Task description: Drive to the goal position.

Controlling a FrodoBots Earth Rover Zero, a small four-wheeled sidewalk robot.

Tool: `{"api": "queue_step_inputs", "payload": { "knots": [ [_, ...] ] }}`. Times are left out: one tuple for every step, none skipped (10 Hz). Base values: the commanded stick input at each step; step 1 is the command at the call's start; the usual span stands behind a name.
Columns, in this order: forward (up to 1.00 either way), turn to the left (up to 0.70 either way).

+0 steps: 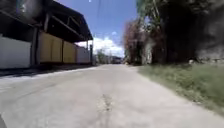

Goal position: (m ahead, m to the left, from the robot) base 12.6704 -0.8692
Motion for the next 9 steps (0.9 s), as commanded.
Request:
{"api": "queue_step_inputs", "payload": {
  "knots": [
    [1.00, 0.03],
    [1.00, 0.03],
    [1.00, 0.03],
    [1.00, 0.00],
    [1.00, 0.00],
    [1.00, -0.05],
    [1.00, -0.19],
    [1.00, -0.29],
    [1.00, -0.32]
  ]
}}
